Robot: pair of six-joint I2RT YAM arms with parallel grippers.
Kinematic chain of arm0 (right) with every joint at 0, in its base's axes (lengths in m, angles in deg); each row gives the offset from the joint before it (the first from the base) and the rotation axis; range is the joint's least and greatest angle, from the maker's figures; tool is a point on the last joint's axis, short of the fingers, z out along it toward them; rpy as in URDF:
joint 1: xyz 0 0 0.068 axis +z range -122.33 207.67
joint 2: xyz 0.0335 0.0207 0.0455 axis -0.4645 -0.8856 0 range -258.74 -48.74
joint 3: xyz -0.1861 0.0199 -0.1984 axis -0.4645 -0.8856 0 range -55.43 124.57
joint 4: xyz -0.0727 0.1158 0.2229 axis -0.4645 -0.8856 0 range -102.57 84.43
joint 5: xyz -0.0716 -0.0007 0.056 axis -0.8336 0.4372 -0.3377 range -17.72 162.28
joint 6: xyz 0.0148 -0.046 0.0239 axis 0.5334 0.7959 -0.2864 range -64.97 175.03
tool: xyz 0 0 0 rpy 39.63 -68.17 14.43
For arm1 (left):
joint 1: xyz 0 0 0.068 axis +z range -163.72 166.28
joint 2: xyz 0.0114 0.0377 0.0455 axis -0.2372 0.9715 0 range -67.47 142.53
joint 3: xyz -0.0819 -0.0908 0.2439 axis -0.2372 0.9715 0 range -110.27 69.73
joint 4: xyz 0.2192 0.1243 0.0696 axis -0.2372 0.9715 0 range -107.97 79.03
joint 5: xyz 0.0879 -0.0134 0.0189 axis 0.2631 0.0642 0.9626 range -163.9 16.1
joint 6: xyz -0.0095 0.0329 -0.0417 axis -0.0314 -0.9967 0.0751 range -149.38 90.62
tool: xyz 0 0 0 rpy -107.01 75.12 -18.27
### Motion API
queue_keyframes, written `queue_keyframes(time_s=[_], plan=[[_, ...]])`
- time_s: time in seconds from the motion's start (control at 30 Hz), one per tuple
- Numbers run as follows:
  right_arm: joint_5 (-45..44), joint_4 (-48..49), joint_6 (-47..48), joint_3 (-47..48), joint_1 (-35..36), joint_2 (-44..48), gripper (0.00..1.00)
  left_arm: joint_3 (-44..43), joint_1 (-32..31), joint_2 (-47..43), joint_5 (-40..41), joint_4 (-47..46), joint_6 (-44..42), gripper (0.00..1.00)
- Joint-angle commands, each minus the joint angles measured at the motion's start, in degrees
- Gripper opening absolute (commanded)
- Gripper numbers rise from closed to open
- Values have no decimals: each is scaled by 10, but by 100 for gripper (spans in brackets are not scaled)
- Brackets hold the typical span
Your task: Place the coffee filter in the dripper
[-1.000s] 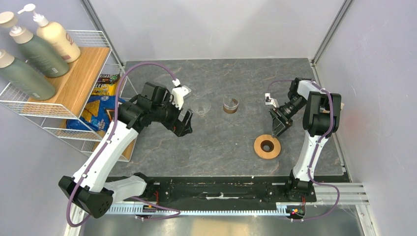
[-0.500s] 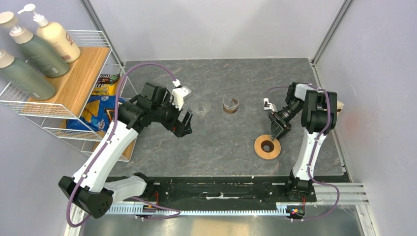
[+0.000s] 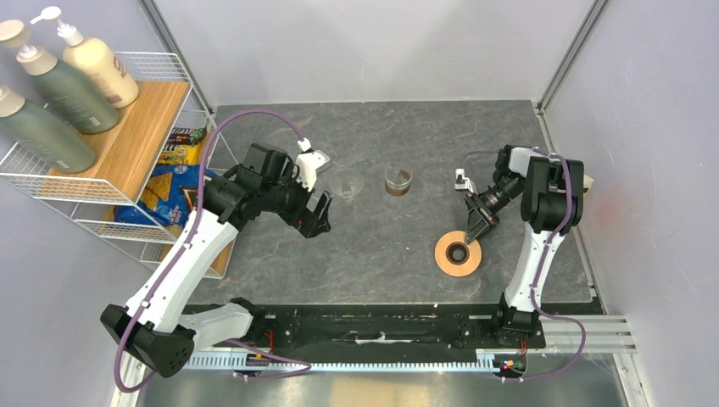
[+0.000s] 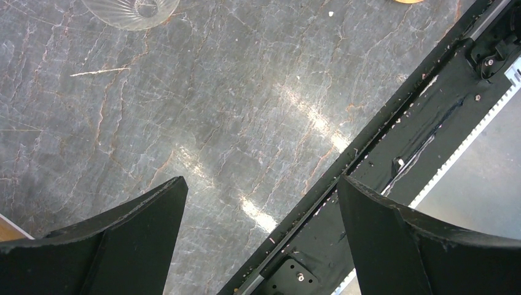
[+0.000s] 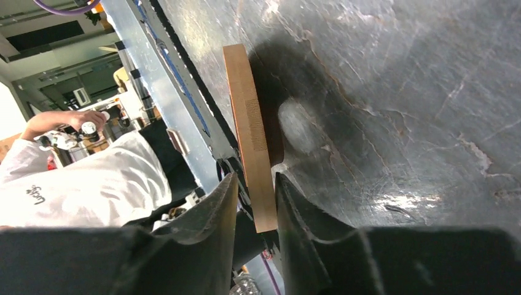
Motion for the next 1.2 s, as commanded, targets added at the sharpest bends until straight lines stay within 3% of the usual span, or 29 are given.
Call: queue_keyframes(time_s=[0.0, 0.13, 0.2, 0.47, 0.8, 0.93, 1.17], plan=[[42, -58, 3, 4, 2, 52, 32, -1, -3, -13, -16, -4, -17, 100], [68, -79, -10, 8, 2, 81, 7, 0, -3, -14, -10, -3, -17, 100], [99, -91, -20, 11, 2, 104, 0, -3, -2, -16, 6, -3, -17, 100], [220, -120, -77, 53, 4, 201, 0, -58, -2, -2, 50, 37, -29, 100], [468, -107, -164, 98, 19, 249, 0, -114, 4, 11, 39, 46, -22, 100], [501, -44, -228, 110, 39, 241, 0, -110, 23, 26, -37, -7, 5, 100], [461, -29, -257, 180, 98, 202, 0, -99, 48, 51, -94, -70, 50, 98]])
